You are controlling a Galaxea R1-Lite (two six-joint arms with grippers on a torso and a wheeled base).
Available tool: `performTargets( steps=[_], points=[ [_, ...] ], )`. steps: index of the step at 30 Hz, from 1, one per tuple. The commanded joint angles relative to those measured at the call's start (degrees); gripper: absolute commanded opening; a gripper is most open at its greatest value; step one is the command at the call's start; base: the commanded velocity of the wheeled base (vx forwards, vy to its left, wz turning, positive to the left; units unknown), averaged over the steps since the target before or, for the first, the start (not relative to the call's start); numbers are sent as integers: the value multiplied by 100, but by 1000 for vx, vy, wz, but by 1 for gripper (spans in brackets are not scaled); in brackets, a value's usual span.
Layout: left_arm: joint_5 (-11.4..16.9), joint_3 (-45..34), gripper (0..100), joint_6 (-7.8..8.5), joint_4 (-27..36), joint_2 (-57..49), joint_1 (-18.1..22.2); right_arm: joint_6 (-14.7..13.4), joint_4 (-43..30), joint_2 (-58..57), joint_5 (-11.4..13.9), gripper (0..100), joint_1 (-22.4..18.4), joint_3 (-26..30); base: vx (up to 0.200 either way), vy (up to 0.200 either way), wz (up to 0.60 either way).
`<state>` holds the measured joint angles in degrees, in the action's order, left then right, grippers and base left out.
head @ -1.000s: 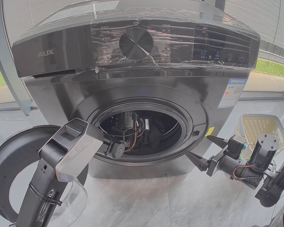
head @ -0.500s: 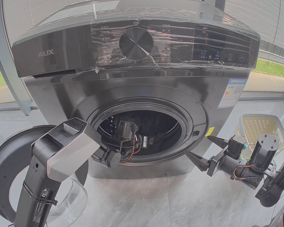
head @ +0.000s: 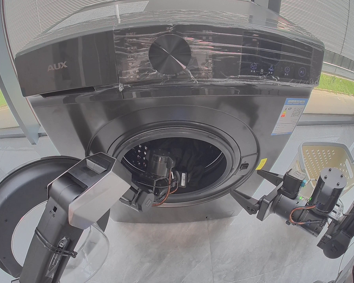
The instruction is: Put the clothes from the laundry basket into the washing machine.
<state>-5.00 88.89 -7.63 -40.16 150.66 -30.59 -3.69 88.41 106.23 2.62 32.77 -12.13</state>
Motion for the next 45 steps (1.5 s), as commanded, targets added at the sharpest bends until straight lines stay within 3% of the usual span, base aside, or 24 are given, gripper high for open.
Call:
performTargets(
  steps=[1,9,21,33,44,45],
  points=[
    [-1,128,0,-10,-19,139,0,0,1,12,2,100,1,-9,0,0,0],
    [-256,1033,0,-81,-194,244,88,0,1,12,2,100,10,0,0,0,0],
    [-660,2536,0,-28,-388,895,325,0,10,-14,2,100,1,-18,0,0,0],
    [-757,2570,0,-10,-405,982,545,0,1,21,2,100,37,-26,0,0,0],
    [-757,2570,0,-10,-317,965,431,0,1,21,2,100,72,-18,0,0,0],
    [-757,2570,100,-19,-300,965,396,0,1,21,2,100,72,-18,0,0,0]
  ],
)
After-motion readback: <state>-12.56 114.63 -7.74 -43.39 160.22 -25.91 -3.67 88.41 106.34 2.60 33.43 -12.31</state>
